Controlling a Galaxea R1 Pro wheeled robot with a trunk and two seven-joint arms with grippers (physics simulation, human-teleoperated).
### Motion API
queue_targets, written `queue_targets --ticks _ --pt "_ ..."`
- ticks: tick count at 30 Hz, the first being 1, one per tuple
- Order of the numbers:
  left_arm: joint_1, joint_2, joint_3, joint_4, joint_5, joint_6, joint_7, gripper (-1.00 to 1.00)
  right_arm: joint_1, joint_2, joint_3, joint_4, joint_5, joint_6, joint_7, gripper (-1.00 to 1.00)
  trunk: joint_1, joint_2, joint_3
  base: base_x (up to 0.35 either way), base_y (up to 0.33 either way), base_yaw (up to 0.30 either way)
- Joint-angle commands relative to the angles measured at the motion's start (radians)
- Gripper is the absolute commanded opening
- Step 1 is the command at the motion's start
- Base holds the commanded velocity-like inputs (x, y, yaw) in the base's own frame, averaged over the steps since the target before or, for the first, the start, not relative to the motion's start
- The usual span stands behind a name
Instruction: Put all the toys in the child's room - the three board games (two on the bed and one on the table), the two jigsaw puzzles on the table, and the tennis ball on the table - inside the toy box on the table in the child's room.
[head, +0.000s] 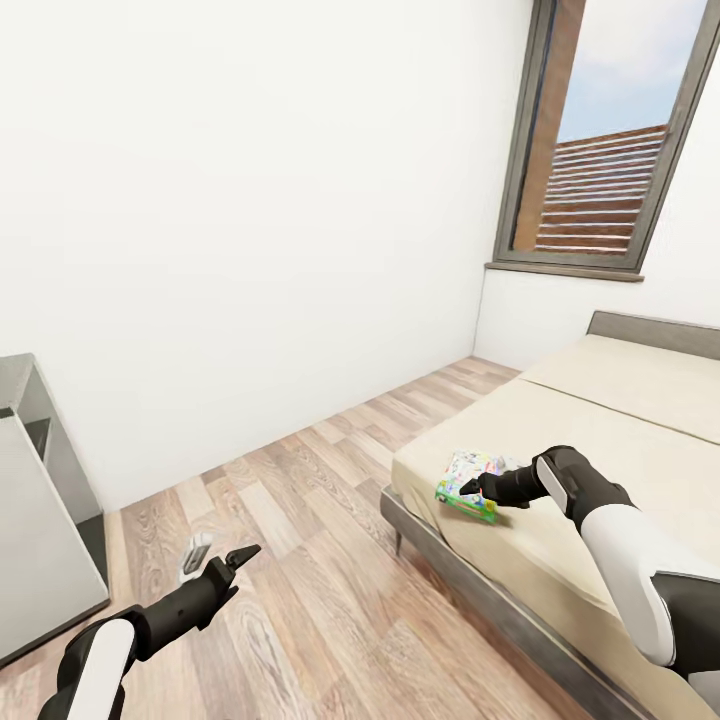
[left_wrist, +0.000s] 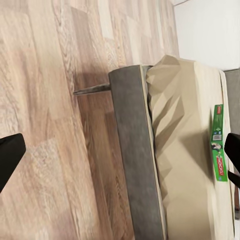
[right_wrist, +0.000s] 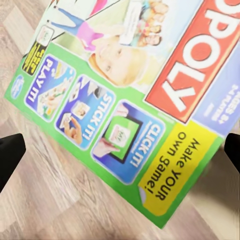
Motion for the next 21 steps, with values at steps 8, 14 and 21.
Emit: queue_targets --ticks 8,14,21 --pt "-0.001 -0.001 0.003 0.0 -0.009 0.006 -0.009 1.0 0.0 0.0 -0.005 -0.001 0.001 0.006 0.002 1.0 0.0 0.0 -0.001 0.0 0.0 0.168" --pt "-0.001 -0.001 0.003 0.0 -0.009 0.006 -0.008 1.0 0.0 0.0 -0.005 -0.001 0.001 0.006 0.002 1.0 0.0 0.0 -0.001 0.0 0.0 0.078" --pt "-0.001 -0.001 0.003 0.001 -0.01 0.005 -0.008 1.0 0.0 0.0 -0.005 -0.001 0.001 0.006 0.002 1.0 0.0 0.0 -0.001 0.0 0.0 0.023"
